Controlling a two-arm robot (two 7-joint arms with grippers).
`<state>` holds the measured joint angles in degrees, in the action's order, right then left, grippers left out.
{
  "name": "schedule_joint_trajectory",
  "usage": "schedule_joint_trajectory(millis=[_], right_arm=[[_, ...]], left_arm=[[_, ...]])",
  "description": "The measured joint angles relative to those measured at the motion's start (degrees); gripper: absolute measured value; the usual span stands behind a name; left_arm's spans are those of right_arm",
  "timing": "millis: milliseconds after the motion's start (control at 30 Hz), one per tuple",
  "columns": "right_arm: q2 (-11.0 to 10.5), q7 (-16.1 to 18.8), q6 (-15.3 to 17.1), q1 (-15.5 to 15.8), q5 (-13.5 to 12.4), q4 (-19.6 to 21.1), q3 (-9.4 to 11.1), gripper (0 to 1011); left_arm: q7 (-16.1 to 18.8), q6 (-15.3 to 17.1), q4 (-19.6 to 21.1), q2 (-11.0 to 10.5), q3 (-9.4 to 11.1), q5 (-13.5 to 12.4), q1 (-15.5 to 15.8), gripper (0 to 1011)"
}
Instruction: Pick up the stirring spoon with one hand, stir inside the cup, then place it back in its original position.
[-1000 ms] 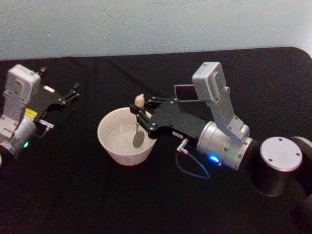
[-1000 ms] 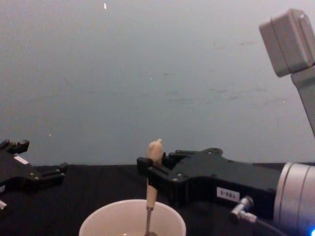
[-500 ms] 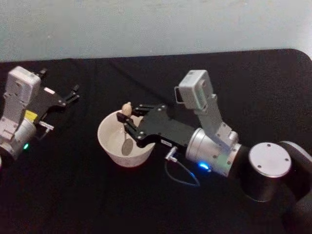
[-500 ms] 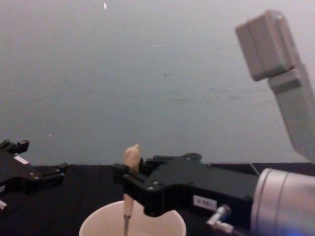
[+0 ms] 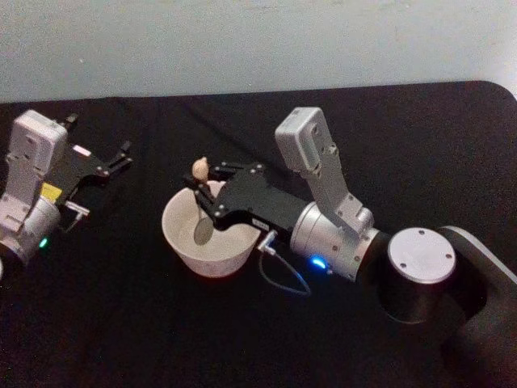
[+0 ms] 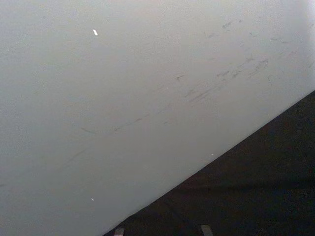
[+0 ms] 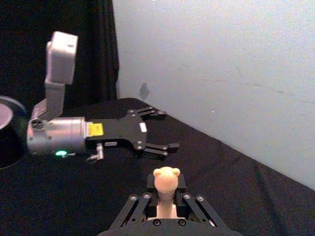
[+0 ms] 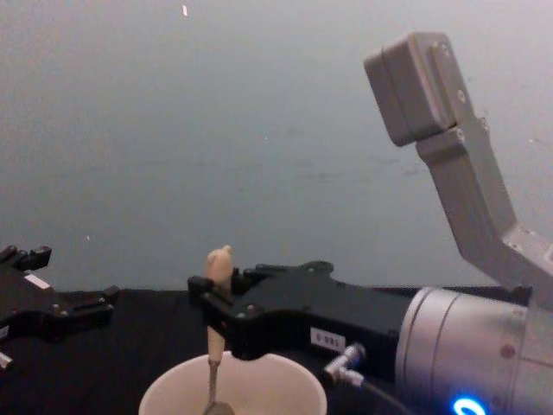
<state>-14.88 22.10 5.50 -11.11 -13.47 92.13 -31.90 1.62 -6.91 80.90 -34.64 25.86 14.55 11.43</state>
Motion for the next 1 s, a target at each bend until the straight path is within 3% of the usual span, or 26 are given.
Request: schedule_joint_trajectory(millis=[533,1000], right_arm=[[0.93,-1.29,0.11,-1.08,0.57,-2.22,2.37,199],[-2.09,0.30,1.23,1.32,-1.72,2.09,4.51,199]], left_arm=[[0.00,0.00,0.00,0.00,0.00,0.00,0.00,1001],[0.00,0.00,0.00,0.00,0.00,0.00,0.00,1001]])
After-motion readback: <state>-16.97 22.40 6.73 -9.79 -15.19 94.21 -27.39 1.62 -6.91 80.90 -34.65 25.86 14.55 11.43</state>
